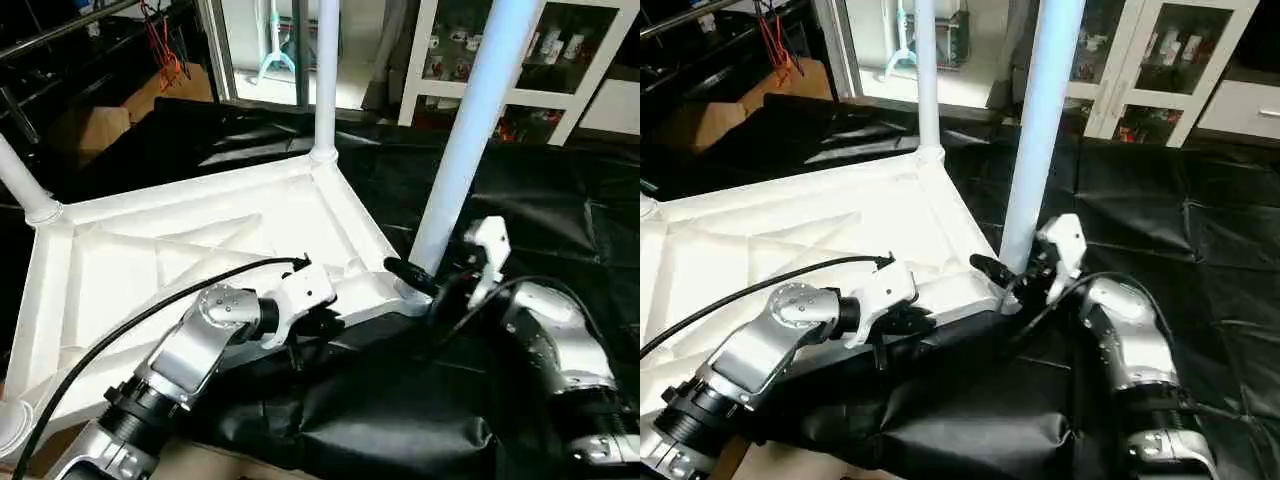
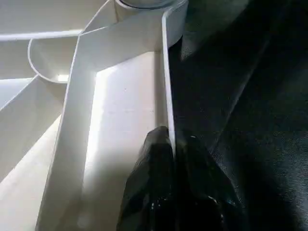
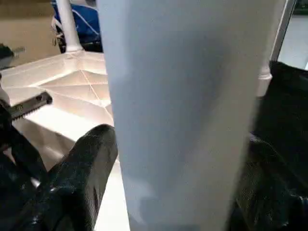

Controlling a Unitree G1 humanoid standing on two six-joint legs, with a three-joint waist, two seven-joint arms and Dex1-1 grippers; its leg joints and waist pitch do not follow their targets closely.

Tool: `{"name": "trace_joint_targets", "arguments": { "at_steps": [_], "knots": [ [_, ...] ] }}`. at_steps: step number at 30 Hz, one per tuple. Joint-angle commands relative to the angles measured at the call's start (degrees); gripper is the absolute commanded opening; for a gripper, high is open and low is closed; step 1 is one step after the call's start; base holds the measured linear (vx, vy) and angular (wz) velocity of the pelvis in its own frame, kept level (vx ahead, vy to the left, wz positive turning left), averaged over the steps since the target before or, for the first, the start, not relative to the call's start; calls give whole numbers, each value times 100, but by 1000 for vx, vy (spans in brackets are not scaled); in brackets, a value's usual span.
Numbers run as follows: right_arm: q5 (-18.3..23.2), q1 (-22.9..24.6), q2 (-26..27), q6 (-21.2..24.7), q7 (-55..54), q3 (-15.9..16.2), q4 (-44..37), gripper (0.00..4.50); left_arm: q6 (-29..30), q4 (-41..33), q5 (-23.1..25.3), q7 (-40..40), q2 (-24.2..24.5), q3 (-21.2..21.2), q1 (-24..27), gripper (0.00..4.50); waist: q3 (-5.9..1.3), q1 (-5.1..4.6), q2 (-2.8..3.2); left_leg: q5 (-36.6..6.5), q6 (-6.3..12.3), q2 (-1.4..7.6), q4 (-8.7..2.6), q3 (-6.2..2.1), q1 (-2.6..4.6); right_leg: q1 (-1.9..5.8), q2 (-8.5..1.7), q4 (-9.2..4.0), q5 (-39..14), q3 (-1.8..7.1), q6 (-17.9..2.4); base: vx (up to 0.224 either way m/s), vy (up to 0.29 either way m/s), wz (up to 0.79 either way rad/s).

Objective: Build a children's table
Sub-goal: Rotate leg to tighten

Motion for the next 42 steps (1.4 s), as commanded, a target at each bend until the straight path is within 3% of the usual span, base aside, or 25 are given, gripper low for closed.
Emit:
{"name": "trace_joint_targets", "arguments": {
  "at_steps": [1, 4, 9, 10, 14, 15, 27, 29, 32, 35, 36, 37, 38, 39, 40, 42],
  "knots": [
    [12, 15, -67, -14, 61, -106, -7, 360, 88, 461, 218, 58, 129, -167, 208, 3, -298, 11, -84, -561, 611, 226, -342, -111, 131, 153, -222, -351, 623, 90, -1752, 0, 0, 0],
    [24, 21, -75, -13, 130, -86, 75, 360, 65, 484, 229, 64, 145, -165, 199, 3, -297, 3, -90, -754, 553, 233, -352, -110, 138, 143, -229, -380, 249, 93, -1718, 0, 0, 0],
    [67, 21, -79, 20, 157, -66, 163, 360, 60, 490, 219, 51, 160, -149, 205, 3, -297, -3, -76, -748, 516, 232, -355, -115, 131, 133, -228, -382, 106, 93, -1695, 0, 0, 0],
    [74, 18, -77, 35, 170, -59, 176, 332, 62, 487, 216, 44, 164, -147, 208, 0, -296, -13, -77, -769, 505, 231, -357, -118, 126, 131, -223, -382, 91, 91, -1695, 0, 0, 0],
    [82, -1, -5, 152, 244, -1, 232, 311, 59, 463, 191, 1, 179, -154, 232, 0, -314, -19, -64, -653, 557, 225, -338, -118, 127, 137, -217, -359, 321, 91, -1723, 0, 0, 0],
    [82, -1, -5, 152, 244, -1, 232, 288, 59, 463, 191, 1, 179, -154, 232, 0, -315, -19, -65, -649, 567, 224, -337, -117, 126, 137, -218, -359, 341, 90, -1730, 0, 0, 0],
    [-113, -94, 184, 180, -111, 73, 463, 204, 143, 408, 86, -46, 196, -69, 291, 0, -303, -42, -52, -848, 450, 230, -361, -122, 137, 114, -215, -374, 103, 88, -1709, 0, 0, 0],
    [-248, -126, 312, 216, -568, 55, 576, 201, 214, 389, 16, 17, 135, 24, 307, 0, -285, -69, -63, -970, 384, 225, -381, -122, 134, 103, -213, -388, -31, 87, -1699, 0, 0, 0],
    [-406, -176, 557, 239, -1324, -28, 758, 199, 369, 405, 9, 249, -9, 134, 250, 0, -250, -144, -62, -1390, 164, 221, -430, -135, 131, 82, -222, -438, -693, 95, -1583, 0, 0, 0],
    [-709, -329, 1248, 259, -3638, -428, 1322, 198, 884, 690, 291, 1422, -640, 360, -69, 0, -223, -211, -71, -1720, -160, 214, -484, -163, 151, 29, -233, -487, -1396, 103, -1381, 0, 0, 0],
    [-717, -336, 1283, 250, -3762, -455, 1354, 198, 903, 711, 301, 1497, -689, 378, -87, 0, -217, -214, -62, -1830, -215, 213, -483, -155, 174, -3, -231, -502, -1535, 107, -1334, 0, 0, 0],
    [-683, -384, 1523, 215, -4464, -645, 1552, 198, 981, 840, 344, 1910, -1004, 468, -197, 0, -208, -202, -82, -1996, -286, 218, -475, -148, 216, -45, -239, -558, -1739, 127, -1250, 0, 0, 0],
    [-596, -408, 1633, 226, -4672, -741, 1633, 198, 987, 885, 350, 2024, -1125, 477, -237, 0, -207, -190, -70, -2062, -308, 209, -471, -154, 226, -62, -244, -571, -1833, 134, -1211, 0, 0, 0],
    [-373, -464, 1886, 265, -5087, -956, 1820, 198, 985, 977, 365, 2265, -1402, 484, -320, 0, -199, -192, -46, -2299, -333, 193, -497, -177, 224, -72, -233, -605, -2055, 123, -1031, 0, 0, 0],
    [-259, -500, 2035, 272, -5287, -1052, 1934, 198, 979, 1022, 370, 2381, -1576, 466, -362, 0, -193, -205, -50, -2397, -346, 201, -508, -177, 236, -95, -229, -620, -2077, 127, -997, 0, 0, 0],
    [-173, -539, 2184, 259, -5473, -1121, 2052, 198, 976, 1062, 372, 2481, -1762, 433, -400, 0, -230, -191, -28, -2418, -422, 208, -535, -205, 254, -69, -205, -610, -1743, 108, -921, 0, 0, 0]
  ]
}}
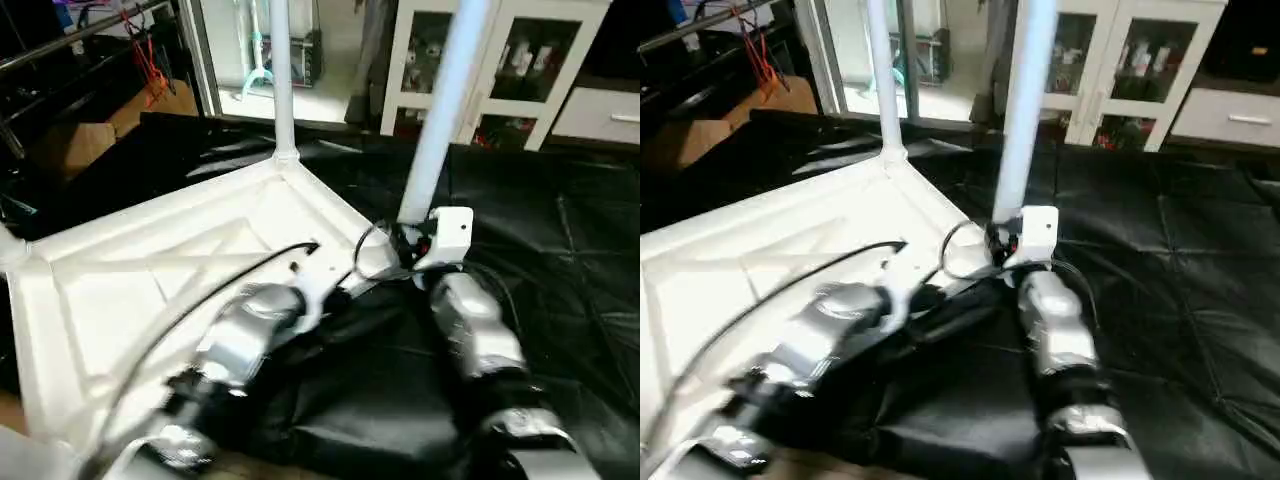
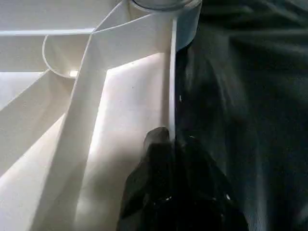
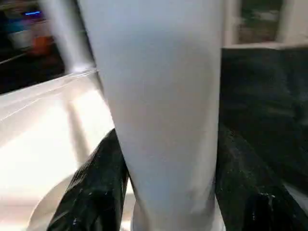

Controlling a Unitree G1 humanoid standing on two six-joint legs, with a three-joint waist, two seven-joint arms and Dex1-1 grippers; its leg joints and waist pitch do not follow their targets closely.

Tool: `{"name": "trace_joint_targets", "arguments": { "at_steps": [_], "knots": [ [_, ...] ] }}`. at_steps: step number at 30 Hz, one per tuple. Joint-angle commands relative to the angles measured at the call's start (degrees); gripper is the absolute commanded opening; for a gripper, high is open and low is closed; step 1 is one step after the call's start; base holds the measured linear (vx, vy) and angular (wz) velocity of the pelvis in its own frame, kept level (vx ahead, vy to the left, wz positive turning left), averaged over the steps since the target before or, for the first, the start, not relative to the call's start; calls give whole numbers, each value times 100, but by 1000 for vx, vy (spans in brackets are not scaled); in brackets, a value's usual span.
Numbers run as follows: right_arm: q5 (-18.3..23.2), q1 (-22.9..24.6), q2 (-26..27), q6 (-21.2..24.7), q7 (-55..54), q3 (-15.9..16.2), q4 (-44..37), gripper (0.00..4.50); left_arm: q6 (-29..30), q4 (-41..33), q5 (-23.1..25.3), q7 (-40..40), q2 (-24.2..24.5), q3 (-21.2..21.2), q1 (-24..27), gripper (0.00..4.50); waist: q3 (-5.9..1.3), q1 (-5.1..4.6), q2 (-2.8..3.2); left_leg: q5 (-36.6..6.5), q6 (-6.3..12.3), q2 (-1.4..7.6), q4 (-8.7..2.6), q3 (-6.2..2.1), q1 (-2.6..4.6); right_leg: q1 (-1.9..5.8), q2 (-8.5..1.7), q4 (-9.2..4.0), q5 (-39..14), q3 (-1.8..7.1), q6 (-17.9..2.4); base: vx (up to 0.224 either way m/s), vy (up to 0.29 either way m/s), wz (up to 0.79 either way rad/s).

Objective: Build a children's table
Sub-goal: Rotate leg to tighten

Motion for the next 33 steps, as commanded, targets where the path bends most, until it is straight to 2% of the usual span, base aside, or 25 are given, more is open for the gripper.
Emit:
{"name": "trace_joint_targets", "arguments": {
  "at_steps": [1, 2, 6, 9, 11, 17, 23, 26, 29, 30, 31, 32, 33],
  "knots": [
    [583, 322, 189, 405, -447, -554, 696, 198, -8, 166, -43, 247, -67, 41, 55, 0, -166, -24, 27, -2316, -381, 219, -532, -194, 139, -59, -181, -559, -1344, 104, -908, 0, 0, 0],
    [583, 322, 189, 405, -447, -554, 696, 198, -8, 166, -43, 247, -67, 41, 55, 0, -177, -21, 25, -2183, -360, 215, -541, -193, 107, -36, -170, -536, -977, 96, -907, 0, 0, 0],
    [583, 322, 189, 405, -447, -554, 696, 198, -8, 166, -43, 247, -67, 41, 55, 0, -201, -17, -14, -2045, -284, 215, -531, -180, 96, -5, -171, -504, -427, 91, -1004, 0, 0, 0],
    [583, 322, 189, 405, -447, -554, 696, 198, -8, 166, -43, 247, -67, 41, 55, 0, -186, -23, -28, -2187, -276, 216, -545, -180, 96, -12, -177, -521, -623, 89, -1006, 0, 0, 0],
    [583, 322, 189, 405, -447, -554, 696, 198, -8, 166, -43, 247, -67, 41, 55, 0, -176, -25, -33, -2385, -316, 218, -555, -186, 106, -38, -188, -560, -1012, 97, -940, 0, 0, 0],
    [583, 322, 189, 405, -447, -554, 696, 198, -8, 166, -43, 247, -67, 41, 55, 0, -160, -37, -31, -2602, -404, 227, -586, -208, 107, -78, -187, -594, -1324, 100, -805, 0, 0, 0],
    [583, 322, 189, 405, -447, -554, 696, 198, -8, 166, -43, 247, -67, 41, 55, 0, -170, -45, -28, -2582, -430, 229, -605, -211, 102, -77, -187, -602, -1230, 98, -773, 0, 0, 0],
    [583, 322, 189, 405, -447, -554, 696, 198, -8, 166, -43, 247, -67, 41, 55, 0, -180, -44, -22, -2393, -420, 238, -620, -203, 92, -62, -178, -595, -880, 90, -827, 0, 0, 0],
    [583, 322, 189, 405, -447, -554, 696, 198, -8, 166, -43, 247, -67, 41, 55, 0, -175, -51, -22, -2456, -429, 237, -626, -202, 93, -67, -180, -601, -919, 93, -835, 0, 0, 0],
    [576, 205, 391, 304, -755, -638, 891, 233, 48, 242, -8, 432, -326, 19, 4, 0, -167, -49, -14, -2519, -439, 238, -631, -204, 100, -81, -184, -609, -992, 95, -822, 0, 0, 0],
    [603, 350, -743, 137, 1830, -42, -259, 254, -1091, -254, -288, -930, 843, 124, 483, 0, -122, -7, -78, -2590, -428, 228, -635, -237, 98, -59, -171, -655, -1171, 64, -693, 0, 0, 0],
    [623, 408, -1098, 115, 2621, 133, -618, 268, -1410, -408, -374, -1333, 1216, 174, 617, 0, -129, 4, -20, -2693, -229, 241, -636, -257, 48, -4, -178, -650, -1148, 91, -684, 0, 0, 0],
    [623, 408, -1098, 115, 2621, 133, -618, 273, -1410, -408, -374, -1333, 1216, 174, 617, 0, -165, -9, -41, -2568, -189, 277, -627, -253, 31, 24, -188, -624, -911, 89, -708, 0, 0, 0]
  ]
}}
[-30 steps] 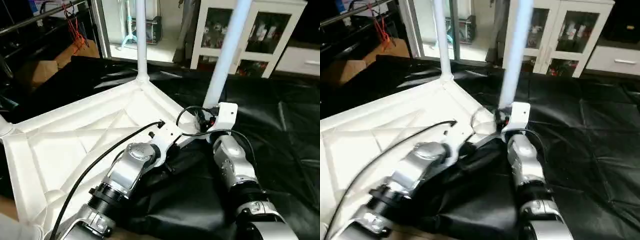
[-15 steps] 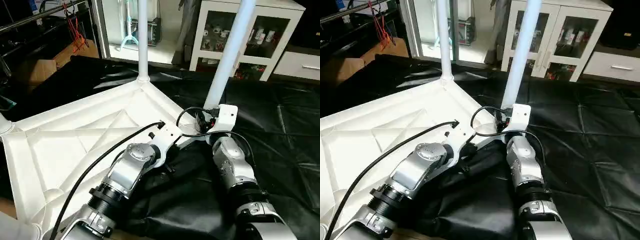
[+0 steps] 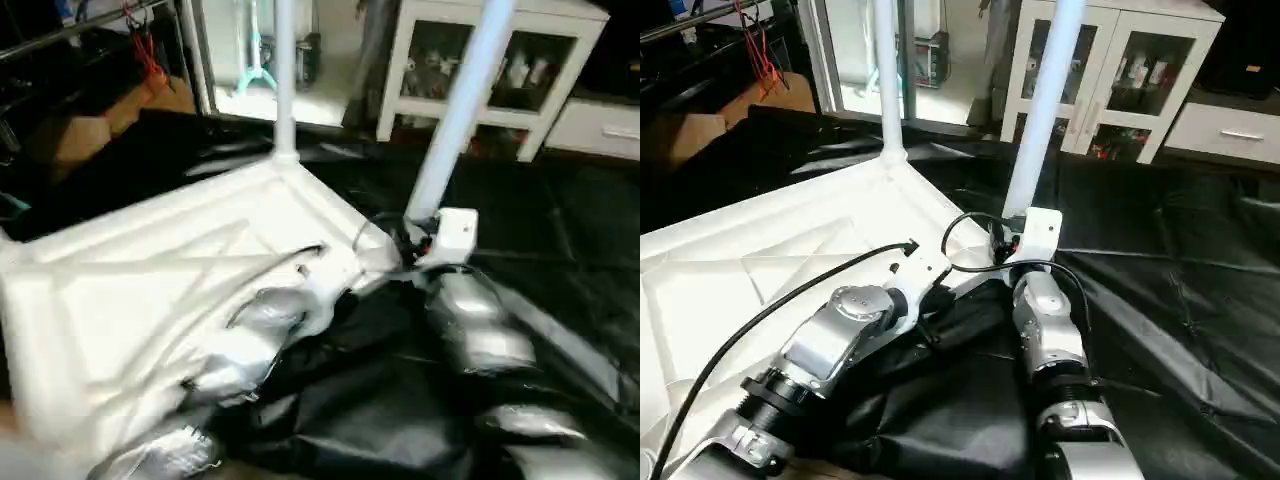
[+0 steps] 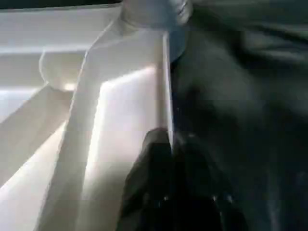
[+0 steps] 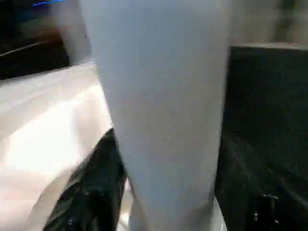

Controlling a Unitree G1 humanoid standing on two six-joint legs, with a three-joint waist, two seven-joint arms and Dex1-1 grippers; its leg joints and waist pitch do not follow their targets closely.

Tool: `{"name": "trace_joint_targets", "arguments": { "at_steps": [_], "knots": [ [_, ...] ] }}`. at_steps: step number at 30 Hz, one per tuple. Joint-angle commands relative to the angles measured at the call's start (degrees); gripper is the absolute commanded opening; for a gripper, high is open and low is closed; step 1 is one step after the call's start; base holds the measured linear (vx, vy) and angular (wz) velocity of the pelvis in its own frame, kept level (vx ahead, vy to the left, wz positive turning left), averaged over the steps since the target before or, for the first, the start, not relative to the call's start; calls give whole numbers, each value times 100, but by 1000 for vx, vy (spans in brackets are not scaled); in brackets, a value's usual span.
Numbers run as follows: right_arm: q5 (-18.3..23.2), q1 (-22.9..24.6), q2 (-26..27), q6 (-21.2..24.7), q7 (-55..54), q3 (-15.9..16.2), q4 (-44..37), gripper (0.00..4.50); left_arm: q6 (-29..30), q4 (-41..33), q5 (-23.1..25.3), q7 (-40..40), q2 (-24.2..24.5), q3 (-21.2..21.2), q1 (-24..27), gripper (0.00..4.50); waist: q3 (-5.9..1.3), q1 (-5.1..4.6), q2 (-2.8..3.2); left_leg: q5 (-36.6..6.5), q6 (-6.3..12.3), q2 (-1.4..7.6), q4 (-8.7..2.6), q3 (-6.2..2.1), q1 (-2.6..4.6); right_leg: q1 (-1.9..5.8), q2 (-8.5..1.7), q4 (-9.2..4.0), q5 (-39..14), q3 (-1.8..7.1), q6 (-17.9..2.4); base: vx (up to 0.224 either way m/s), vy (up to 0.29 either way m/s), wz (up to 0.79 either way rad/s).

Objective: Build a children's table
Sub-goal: Rotate leg to tighten

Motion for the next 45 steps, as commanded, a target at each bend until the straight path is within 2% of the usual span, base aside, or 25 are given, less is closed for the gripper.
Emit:
{"name": "trace_joint_targets", "arguments": {
  "at_steps": [1, 2, 3, 4, 6, 8, 9, 11, 12, 13, 15, 16, 19, 21, 22, 25, 30, 34, 35, 38, 40, 41, 45],
  "knots": [
    [231, 74, -349, 56, 868, -135, -260, 281, -484, 62, 5, -663, 501, 222, 128, 0, -267, 18, 36, -1843, 21, 301, -477, -195, 134, 58, -166, -380, -71, 60, -964, 0, 0, 0],
    [229, 79, -357, 61, 879, -128, -266, 292, -469, 54, 2, -660, 503, 232, 116, 0, -255, 30, 40, -1529, 147, 292, -436, -156, 140, 18, -150, -340, 327, 67, -1108, 0, 0, 0],
    [228, 84, -360, 66, 885, -123, -274, 303, -465, 50, 0, -661, 504, 234, 113, 0, -283, 37, 58, -626, 397, 263, -362, -137, 75, 79, -173, -216, 1255, 63, -1341, 0, 0, 0],
    [224, 96, -372, 77, 888, -114, -300, 311, -466, 50, -5, -667, 512, 247, 105, 0, -286, 86, 64, 117, 666, 239, -286, -89, 73, 62, -160, -139, 2152, 60, -1549, 0, 0, 0],
    [230, 107, -379, 89, 893, -113, -320, 327, -468, 45, -10, -672, 522, 261, 104, 0, -278, 94, 57, 255, 759, 232, -269, -79, 68, 77, -172, -114, 2358, 62, -1623, 0, 0, 0],
    [247, 124, -403, 103, 930, -115, -345, 349, -485, 25, -30, -692, 553, 287, 113, 0, -269, 89, 43, 202, 816, 241, -266, -67, 79, 84, -185, -117, 2293, 60, -1668, 0, 0, 0],
    [280, 138, -440, 122, 993, -113, -363, 353, -517, -7, -83, -721, 600, 297, 131, 0, -256, 93, 44, 22, 843, 249, -272, -57, 94, 76, -195, -140, 2043, 66, -1692, 0, 0, 0],
    [361, 168, -523, 174, 1170, -109, -409, 371, -584, -100, -242, -822, 718, 304, 184, 0, -226, 116, 53, -386, 767, 278, -301, -56, 106, 69, -208, -180, 1312, 73, -1719, 0, 0, 0],
    [368, 175, -574, 187, 1265, -125, -418, 383, -561, -224, -367, -980, 778, 357, 236, 0, -215, 115, 44, -436, 743, 286, -311, -57, 102, 71, -205, -187, 1180, 75, -1713, 0, 0, 0],
    [368, 175, -618, 199, 1343, -139, -418, 395, -518, -356, -453, -1138, 818, 431, 289, 44, -209, 109, 46, -506, 673, 297, -319, -57, 114, 63, -194, -189, 920, 75, -1726, 0, 0, 0],
    [359, 171, -638, 200, 1369, -132, -414, 398, -491, -428, -475, -1211, 848, 456, 316, 55, -203, 111, 59, -450, 653, 297, -313, -53, 120, 56, -192, -185, 922, 80, -1742, 0, 0, 0],
    [317, 163, -665, 186, 1357, -116, -406, 414, -400, -617, -512, -1336, 968, 475, 396, 58, -212, 128, 72, -378, 634, 299, -309, -54, 145, 46, -180, -180, 956, 78, -1752, 0, 0, 0],
    [300, 165, -663, 172, 1335, -119, -409, 438, -404, -857, -572, -1428, 1173, 540, 530, 91, -205, 154, 75, -255, 664, 280, -289, -38, 154, 33, -160, -166, 1077, 80, -1736, 0, 0, 0],
    [296, 168, -658, 176, 1329, -117, -414, 448, -451, -891, -578, -1435, 1242, 533, 558, 99, -198, 168, 85, -367, 625, 283, -297, -37, 155, 27, -163, -165, 946, 80, -1721, 0, 0, 0],
    [266, 172, -642, 165, 1296, -107, -404, 450, -555, -898, -516, -1383, 1319, 526, 586, 101, -209, 172, 61, -440, 575, 286, -299, -40, 157, 37, -166, -169, 842, 79, -1709, 0, 0, 0],
    [189, 178, -637, 153, 1260, -56, -377, 450, -574, -865, -431, -1387, 1423, 497, 611, 135, -198, 164, 70, -569, 469, 277, -309, -45, 147, 32, -172, -171, 624, 83, -1658, 0, 0, 0],
    [184, 171, -655, 175, 1265, -12, -377, 450, -608, -706, -247, -1243, 1437, 493, 565, 135, -183, 144, 65, -853, 318, 275, -322, -47, 147, 18, -177, -197, 256, 96, -1600, 0, 0, 0],
    [150, 170, -649, 171, 1256, -15, -361, 450, -606, -511, -90, -1138, 1450, 347, 521, 135, -195, 150, 58, -863, 309, 269, -311, -51, 138, 19, -180, -191, 235, 104, -1581, 0, 0, 0],
    [145, 175, -649, 171, 1252, -14, -367, 450, -602, -484, -61, -1117, 1445, 333, 517, 135, -197, 148, 95, -947, 277, 266, -313, -52, 148, 11, -180, -197, 140, 104, -1578, 0, 0, 0],
    [129, 209, -656, 177, 1237, -9, -412, 450, -531, -357, 46, -1021, 1410, 292, 479, 135, -193, 136, 82, -1147, 171, 265, -326, -58, 150, 13, -179, -214, -65, 105, -1556, 0, 0, 0],
    [126, 233, -656, 177, 1229, -11, -439, 450, -489, -312, 84, -1002, 1421, 279, 453, 135, -196, 136, 96, -1199, 140, 269, -335, -61, 156, 5, -178, -226, -105, 105, -1541, 0, 0, 0],
    [124, 244, -657, 175, 1225, -14, -450, 450, -484, -292, 97, -1004, 1425, 276, 438, 118, -201, 135, 104, -1233, 114, 266, -335, -63, 158, 4, -176, -224, -123, 103, -1538, 0, 0, 0],
    [123, 264, -667, 170, 1221, -31, -465, 450, -474, -250, 90, -1076, 1440, 260, 389, 98, -207, 137, 103, -1252, 120, 260, -330, -63, 151, 1, -176, -224, -125, 103, -1544, 0, 0, 0]
  ]
}}
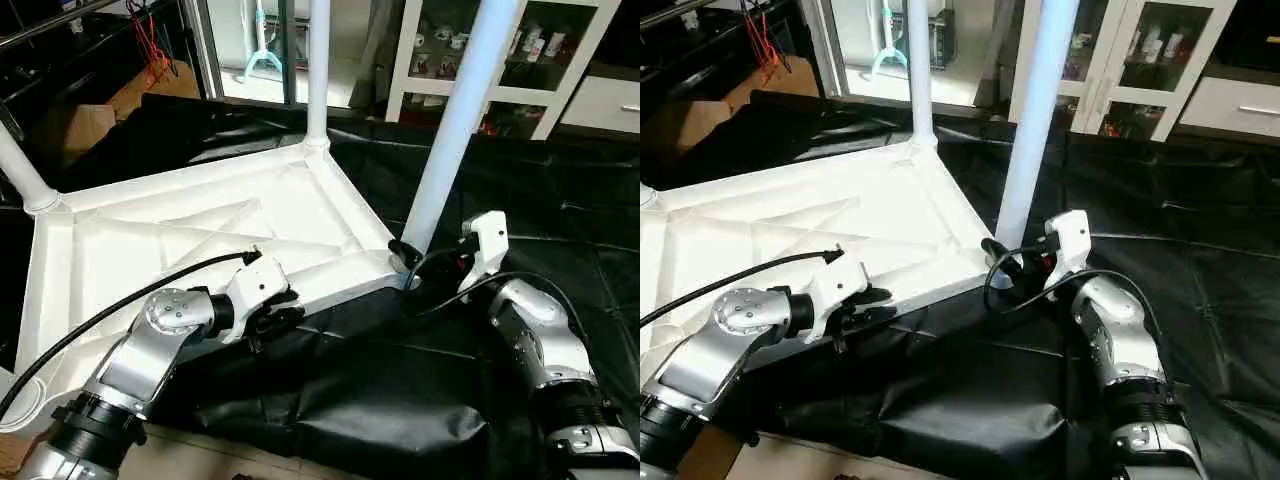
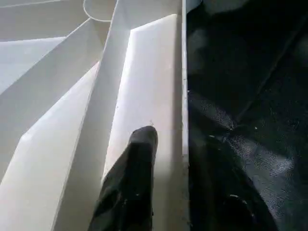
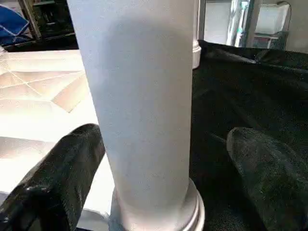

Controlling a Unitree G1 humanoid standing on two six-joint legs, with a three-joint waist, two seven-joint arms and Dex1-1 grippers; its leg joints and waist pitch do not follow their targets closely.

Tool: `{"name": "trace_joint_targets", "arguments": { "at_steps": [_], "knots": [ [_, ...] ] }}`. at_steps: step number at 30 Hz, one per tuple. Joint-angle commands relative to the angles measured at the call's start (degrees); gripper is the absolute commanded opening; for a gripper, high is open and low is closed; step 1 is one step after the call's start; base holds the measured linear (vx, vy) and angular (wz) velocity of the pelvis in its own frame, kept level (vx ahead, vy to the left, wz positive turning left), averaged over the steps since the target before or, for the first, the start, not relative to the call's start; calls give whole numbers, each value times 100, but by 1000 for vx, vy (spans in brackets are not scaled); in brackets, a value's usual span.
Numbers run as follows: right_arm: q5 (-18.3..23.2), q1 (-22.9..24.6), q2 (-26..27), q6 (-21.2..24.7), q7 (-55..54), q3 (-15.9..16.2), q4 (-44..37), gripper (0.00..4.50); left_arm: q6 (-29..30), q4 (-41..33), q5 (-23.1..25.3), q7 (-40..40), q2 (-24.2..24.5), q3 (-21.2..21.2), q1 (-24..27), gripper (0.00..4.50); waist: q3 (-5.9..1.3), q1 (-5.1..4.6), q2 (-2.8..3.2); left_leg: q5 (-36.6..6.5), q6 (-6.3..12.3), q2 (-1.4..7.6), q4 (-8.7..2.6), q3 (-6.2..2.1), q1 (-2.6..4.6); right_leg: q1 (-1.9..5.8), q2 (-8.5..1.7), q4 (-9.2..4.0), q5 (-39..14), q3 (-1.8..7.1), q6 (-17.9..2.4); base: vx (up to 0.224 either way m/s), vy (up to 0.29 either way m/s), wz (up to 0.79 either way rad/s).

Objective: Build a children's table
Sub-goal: Rotate leg to tighten

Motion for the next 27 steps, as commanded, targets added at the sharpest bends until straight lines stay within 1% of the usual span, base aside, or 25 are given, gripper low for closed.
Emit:
{"name": "trace_joint_targets", "arguments": {
  "at_steps": [1, 2, 3, 6, 7, 8, 9, 10, 12, 13, 14, 18, 19, 20, 21, 22, 25, 26, 27],
  "knots": [
    [-12, 3, -31, 19, -12, -25, -126, 450, 133, 222, 111, 4, 56, -103, -8, 96, -309, 3, 14, -1310, 68, 233, -447, -116, 213, 111, -170, -384, -206, 82, -1495, 0, 0, 0],
    [-17, -11, -46, 15, -8, -35, -106, 450, 166, 230, 112, -77, 89, -156, -24, 76, -316, 5, 14, -1281, 80, 231, -439, -113, 212, 116, -175, -381, -199, 83, -1501, 0, 0, 0],
    [-17, -11, -46, 15, -8, -35, -106, 450, 166, 230, 112, -77, 89, -156, -24, 76, -318, 8, 17, -1256, 89, 233, -437, -114, 211, 116, -175, -378, -180, 82, -1503, 0, 0, 0],
    [-41, -57, -92, -4, 16, -38, -48, 450, 308, 205, 157, -185, 147, -236, -21, 55, -327, 11, 21, -1122, 130, 232, -425, -111, 210, 123, -167, -359, -1, 73, -1534, 0, 0, 0],
    [-50, -86, -112, -14, 30, -39, -9, 450, 383, 201, 190, -213, 170, -278, -27, 33, -328, 12, 20, -1076, 152, 227, -420, -109, 206, 128, -165, -353, 51, 69, -1551, 0, 0, 0],
    [-55, -102, -120, -19, 36, -38, 10, 450, 420, 201, 208, -229, 183, -300, -32, 33, -333, 13, 12, -1035, 171, 230, -415, -108, 208, 132, -166, -348, 87, 67, -1564, 0, 0, 0],
    [-59, -132, -135, -23, 57, -35, 41, 450, 468, 208, 229, -256, 199, -332, -44, 25, -332, 15, 20, -1017, 179, 232, -418, -114, 208, 132, -166, -342, 99, 65, -1571, 0, 0, 0],
    [-77, -180, -163, -30, 108, -11, 73, 450, 532, 241, 269, -296, 205, -393, -77, 25, -328, 12, 14, -1012, 193, 227, -412, -107, 205, 130, -165, -343, 91, 66, -1584, 0, 0, 0],
    [-83, -208, -179, -33, 152, 5, 90, 450, 544, 274, 308, -316, 208, -440, -102, 10, -324, 13, 16, -1066, 193, 228, -415, -108, 209, 130, -169, -351, 3, 66, -1590, 0, 0, 0],
    [-83, -240, -198, -36, 217, 23, 113, 450, 546, 323, 359, -325, 213, -498, -132, 4, -324, 10, 2, -1087, 204, 227, -412, -107, 207, 132, -168, -356, -25, 67, -1591, 0, 0, 0],
    [-81, -262, -209, -42, 262, 34, 133, 450, 533, 356, 389, -335, 219, -536, -152, 4, -326, 13, 10, -1033, 216, 230, -410, -109, 205, 134, -172, -349, 21, 67, -1602, 0, 0, 0],
    [-13, -317, -324, 25, 751, 151, 131, 450, 498, 441, 400, -348, 181, -608, -213, 4, -324, 27, 0, -1016, 279, 230, -395, -102, 216, 134, -169, -349, 78, 64, -1627, 0, 0, 0],
    [40, -317, -384, 101, 991, 195, 111, 450, 465, 463, 393, -361, 165, -614, -238, 4, -321, 32, 2, -976, 299, 231, -400, -108, 199, 144, -171, -341, 109, 62, -1636, 0, 0, 0],
    [48, -318, -395, 114, 1034, 202, 109, 450, 460, 467, 393, -364, 162, -615, -243, 4, -318, 35, -9, -994, 318, 232, -399, -109, 201, 148, -171, -344, 86, 60, -1642, 0, 0, 0],
    [97, -317, -462, 189, 1296, 246, 98, 450, 430, 489, 397, -397, 160, -630, -271, 4, -317, 34, -13, -984, 326, 230, -398, -107, 197, 149, -172, -344, 84, 61, -1643, 0, 0, 0],
    [117, -317, -492, 220, 1414, 267, 95, 420, 416, 503, 401, -415, 161, -641, -286, 0, -315, 38, -24, -1003, 352, 234, -398, -111, 196, 152, -176, -348, 42, 60, -1651, 0, 0, 0],
    [155, -351, -606, 348, 1731, 307, 140, 407, 386, 561, 407, -438, 171, -674, -331, 0, -308, 47, -36, -990, 373, 239, -397, -108, 198, 149, -182, -356, -35, 61, -1660, 0, 0, 0],
    [154, -370, -642, 378, 1800, 316, 167, 384, 378, 580, 403, -438, 171, -680, -347, 0, -311, 51, -38, -950, 386, 240, -392, -108, 197, 148, -186, -351, -14, 62, -1671, 0, 0, 0],
    [147, -396, -667, 388, 1858, 317, 206, 384, 370, 603, 393, -440, 172, -689, -367, 0, -314, 54, -37, -932, 395, 236, -388, -105, 199, 145, -184, -351, -8, 61, -1678, 0, 0, 0]
  ]
}}
